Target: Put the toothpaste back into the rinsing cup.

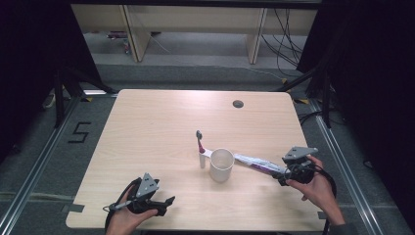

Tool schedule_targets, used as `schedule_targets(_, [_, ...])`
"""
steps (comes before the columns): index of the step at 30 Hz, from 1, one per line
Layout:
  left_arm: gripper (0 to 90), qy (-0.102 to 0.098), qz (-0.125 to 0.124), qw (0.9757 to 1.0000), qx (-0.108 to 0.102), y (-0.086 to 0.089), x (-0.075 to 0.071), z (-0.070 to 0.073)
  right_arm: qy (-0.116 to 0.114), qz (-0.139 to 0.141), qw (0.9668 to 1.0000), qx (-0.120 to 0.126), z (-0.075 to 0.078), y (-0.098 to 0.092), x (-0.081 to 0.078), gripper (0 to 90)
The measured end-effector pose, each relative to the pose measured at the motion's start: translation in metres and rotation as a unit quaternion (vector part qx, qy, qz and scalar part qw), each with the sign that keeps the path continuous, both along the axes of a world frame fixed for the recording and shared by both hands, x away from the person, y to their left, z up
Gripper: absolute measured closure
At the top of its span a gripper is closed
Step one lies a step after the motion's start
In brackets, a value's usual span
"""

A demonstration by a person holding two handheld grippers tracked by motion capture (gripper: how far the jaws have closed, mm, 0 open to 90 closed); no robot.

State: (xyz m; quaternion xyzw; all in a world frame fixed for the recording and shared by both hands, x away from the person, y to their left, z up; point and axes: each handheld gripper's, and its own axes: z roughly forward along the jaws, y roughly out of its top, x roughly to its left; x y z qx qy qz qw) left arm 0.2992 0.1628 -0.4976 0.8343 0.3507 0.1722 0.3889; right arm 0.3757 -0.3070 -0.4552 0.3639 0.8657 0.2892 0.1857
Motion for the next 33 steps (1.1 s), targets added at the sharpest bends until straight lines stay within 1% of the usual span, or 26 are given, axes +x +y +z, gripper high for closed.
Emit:
schedule_targets(1, [19.1, 0.002, -0.002, 1.0, 0.002, 0.0, 0.0, 0.001, 0.003, 0.005, 1.0, -0.006, 0.0, 0.002, 0.003, 29.9])
schedule_targets(2, [19.1, -0.001, -0.003, 1.0, -0.005, 0.0, 0.0, -0.001, 0.022, 0.002, 0.9997, -0.011, 0.0, 0.005, 0.004, 30.0])
schedule_targets(3, [19.2, 0.0, 0.001, 1.0, -0.001, 0.0, -0.001, 0.0, 0.027, 0.007, 0.9995, -0.016, 0.0, 0.007, 0.007, 30.1])
schedule_targets(4, [19.2, -0.001, 0.002, 1.0, -0.002, 0.0, -0.001, 0.0, 0.029, 0.011, 0.9993, -0.02, -0.001, 0.01, 0.009, 30.4])
schedule_targets(6, [19.2, -0.001, 0.0, 1.0, 0.003, 0.001, -0.001, 0.001, 0.03, 0.028, 0.9984, -0.038, -0.003, 0.015, 0.017, 32.6])
schedule_targets(7, [19.2, 0.0, 0.0, 1.0, -0.001, 0.0, -0.002, 0.0, 0.037, 0.033, 0.9978, -0.045, -0.003, 0.016, 0.019, 32.9])
schedule_targets(8, [19.2, 0.0, 0.0, 1.0, -0.003, 0.0, -0.002, 0.0, 0.037, 0.033, 0.9978, -0.045, -0.003, 0.016, 0.019, 32.9])
schedule_targets(9, [19.2, 0.0, 0.0, 1.0, -0.003, 0.0, -0.002, 0.0, 0.044, 0.041, 0.9966, -0.057, -0.004, 0.018, 0.024, 33.4])
schedule_targets(11, [19.2, 0.001, 0.001, 1.0, -0.003, 0.0, -0.002, 0.0, 0.048, 0.038, 0.9965, -0.058, -0.006, 0.02, 0.024, 34.0])
schedule_targets(12, [19.2, 0.001, 0.001, 1.0, -0.002, 0.0, -0.002, 0.0, 0.05, 0.043, 0.9959, -0.062, -0.005, 0.02, 0.027, 34.6])
schedule_targets(15, [19.2, 0.001, 0.0, 1.0, -0.003, 0.0, -0.002, 0.0, 0.051, 0.042, 0.9952, -0.073, -0.006, 0.024, 0.032, 35.9])
schedule_targets(16, [19.2, 0.001, 0.0, 1.0, -0.003, 0.0, -0.002, 0.0, 0.049, 0.052, 0.9946, -0.075, -0.007, 0.024, 0.034, 36.4])
schedule_targets(17, [19.2, 0.001, -0.001, 1.0, -0.003, 0.0, -0.002, 0.0, 0.054, 0.049, 0.9947, -0.072, -0.007, 0.026, 0.034, 36.6])
schedule_targets(20, [19.2, 0.002, -0.001, 1.0, -0.003, 0.001, -0.002, 0.0, 0.059, 0.061, 0.9928, -0.085, -0.009, 0.028, 0.039, 37.7])
schedule_targets(21, [19.2, 0.002, -0.002, 1.0, -0.003, 0.001, -0.002, 0.0, 0.066, 0.057, 0.9925, -0.086, -0.01, 0.03, 0.039, 37.9])
schedule_targets(23, [19.2, 0.0, -0.001, 1.0, -0.004, 0.0, -0.001, -0.001, 0.064, 0.061, 0.9921, -0.089, -0.011, 0.032, 0.042, 38.7])
schedule_targets(24, [19.2, 0.002, -0.001, 1.0, -0.001, 0.0, -0.002, -0.001, 0.068, 0.066, 0.9914, -0.09, -0.012, 0.033, 0.044, 39.3])
schedule_targets(25, [19.2, 0.002, -0.003, 1.0, 0.005, 0.001, -0.002, 0.0, 0.074, 0.063, 0.991, -0.092, -0.012, 0.034, 0.044, 39.9])
schedule_targets(27, [19.2, 0.003, -0.003, 1.0, -0.004, 0.0, -0.001, -0.001, 0.078, 0.07, 0.9898, -0.097, -0.014, 0.038, 0.046, 40.8])
schedule_targets(28, [19.2, 0.003, -0.003, 1.0, -0.001, 0.001, -0.001, 0.0, 0.079, 0.072, 0.9894, -0.098, -0.015, 0.039, 0.047, 41.2])
schedule_targets(29, [19.2, 0.005, -0.004, 1.0, -0.001, 0.001, -0.001, 0.0, 0.081, 0.08, 0.9877, -0.107, -0.016, 0.042, 0.051, 41.8])
schedule_targets(30, [19.2, 0.005, -0.004, 1.0, -0.001, 0.001, -0.001, 0.0, 0.081, 0.08, 0.9877, -0.107, -0.016, 0.042, 0.051, 41.8])
schedule_targets(31, [19.2, 0.005, -0.005, 1.0, -0.001, 0.001, -0.002, 0.0, 0.086, 0.078, 0.9871, -0.11, -0.017, 0.043, 0.052, 42.6])
schedule_targets(32, [19.2, 0.004, -0.005, 1.0, -0.001, 0.001, -0.001, 0.0, 0.085, 0.082, 0.9867, -0.111, -0.018, 0.044, 0.053, 43.7])
schedule_targets(33, [19.2, 0.003, -0.004, 1.0, 0.0, 0.001, -0.001, 0.0, 0.09, 0.077, 0.9865, -0.113, -0.019, 0.046, 0.053, 44.7])
